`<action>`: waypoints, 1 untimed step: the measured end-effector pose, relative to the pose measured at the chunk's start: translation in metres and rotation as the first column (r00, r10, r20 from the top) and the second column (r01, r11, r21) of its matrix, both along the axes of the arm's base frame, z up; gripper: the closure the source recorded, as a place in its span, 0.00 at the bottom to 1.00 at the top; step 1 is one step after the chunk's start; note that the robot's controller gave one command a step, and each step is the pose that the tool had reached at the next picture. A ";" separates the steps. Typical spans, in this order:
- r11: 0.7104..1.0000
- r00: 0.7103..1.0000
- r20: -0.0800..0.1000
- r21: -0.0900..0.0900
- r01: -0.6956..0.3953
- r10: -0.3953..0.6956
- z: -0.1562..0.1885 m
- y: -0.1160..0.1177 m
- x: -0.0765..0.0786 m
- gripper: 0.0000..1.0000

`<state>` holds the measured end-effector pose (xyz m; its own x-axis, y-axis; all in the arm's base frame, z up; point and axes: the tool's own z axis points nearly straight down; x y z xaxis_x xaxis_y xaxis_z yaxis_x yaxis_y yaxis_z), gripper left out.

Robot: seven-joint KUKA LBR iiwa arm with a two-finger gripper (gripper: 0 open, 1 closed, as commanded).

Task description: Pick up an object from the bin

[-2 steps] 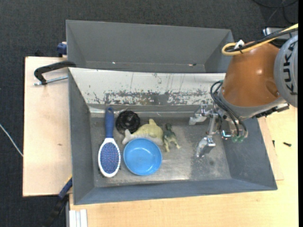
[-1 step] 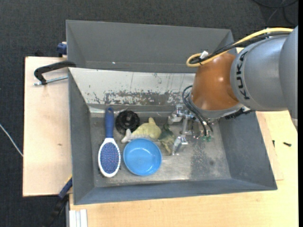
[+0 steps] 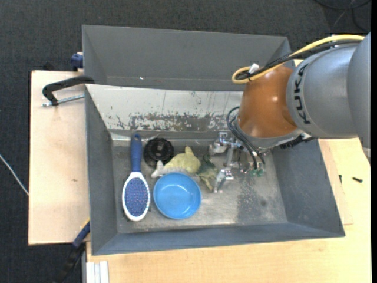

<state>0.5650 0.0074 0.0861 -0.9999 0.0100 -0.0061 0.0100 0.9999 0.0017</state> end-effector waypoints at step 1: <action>1.000 1.000 0.007 0.000 0.010 -0.010 0.111 0.013 -0.001 1.00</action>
Offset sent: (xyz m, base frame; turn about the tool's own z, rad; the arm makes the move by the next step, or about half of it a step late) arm -0.0036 0.0121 0.1056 0.0116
